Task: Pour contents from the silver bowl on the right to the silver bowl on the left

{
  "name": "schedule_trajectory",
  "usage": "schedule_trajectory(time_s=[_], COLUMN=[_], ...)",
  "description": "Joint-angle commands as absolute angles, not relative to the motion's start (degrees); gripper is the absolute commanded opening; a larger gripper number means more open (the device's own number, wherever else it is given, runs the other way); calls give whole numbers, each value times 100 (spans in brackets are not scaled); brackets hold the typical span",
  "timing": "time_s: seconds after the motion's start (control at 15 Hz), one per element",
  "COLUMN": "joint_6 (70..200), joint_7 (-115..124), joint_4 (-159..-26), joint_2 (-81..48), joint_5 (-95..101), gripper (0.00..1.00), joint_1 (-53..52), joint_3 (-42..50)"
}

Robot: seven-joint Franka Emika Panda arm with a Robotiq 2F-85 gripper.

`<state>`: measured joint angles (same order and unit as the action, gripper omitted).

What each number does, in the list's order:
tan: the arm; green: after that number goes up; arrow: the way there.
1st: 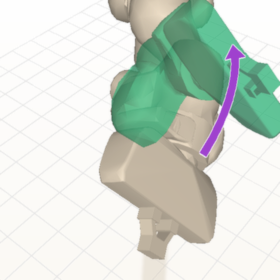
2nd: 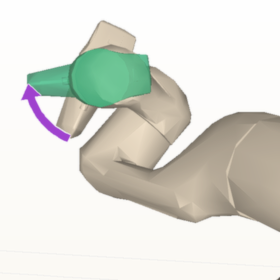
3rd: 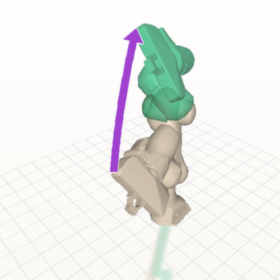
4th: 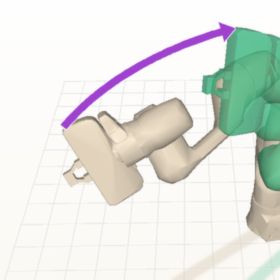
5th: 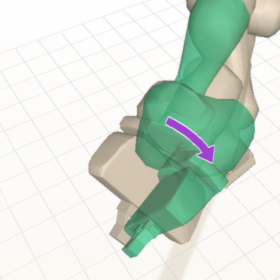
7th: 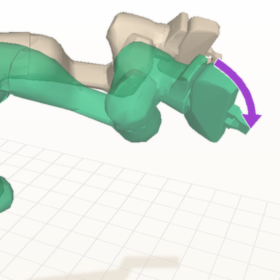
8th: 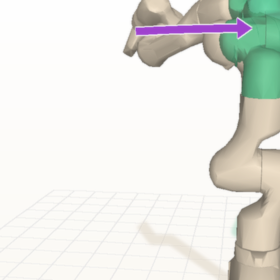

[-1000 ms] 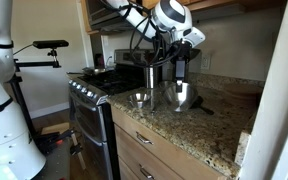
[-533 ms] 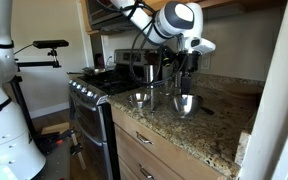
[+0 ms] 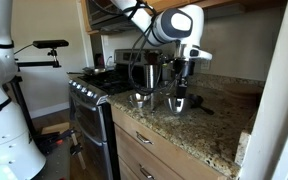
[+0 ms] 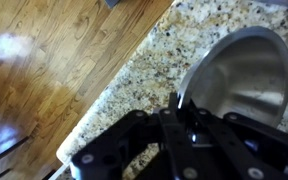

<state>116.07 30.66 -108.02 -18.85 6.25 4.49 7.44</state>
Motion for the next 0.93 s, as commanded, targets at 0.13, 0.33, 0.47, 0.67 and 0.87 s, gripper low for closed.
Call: schedule_trajectory(time_s=[0.13, 0.33, 0.47, 0.67, 0.87], joint_6=[11788, 11784, 11772, 11749, 11733], joint_7=[2402, 2230, 2152, 2065, 2159], joint_4=[-11055, -11076, -11075, -11078, -11104], joint_2=[-1850, -1899, -1942, -1967, -1932], joint_5=[56, -75, -138, -174, -58], gripper=[8, 9, 15, 48, 66], joint_1=[484, 478, 473, 467, 415], joint_3=[710, 699, 692, 689, 718])
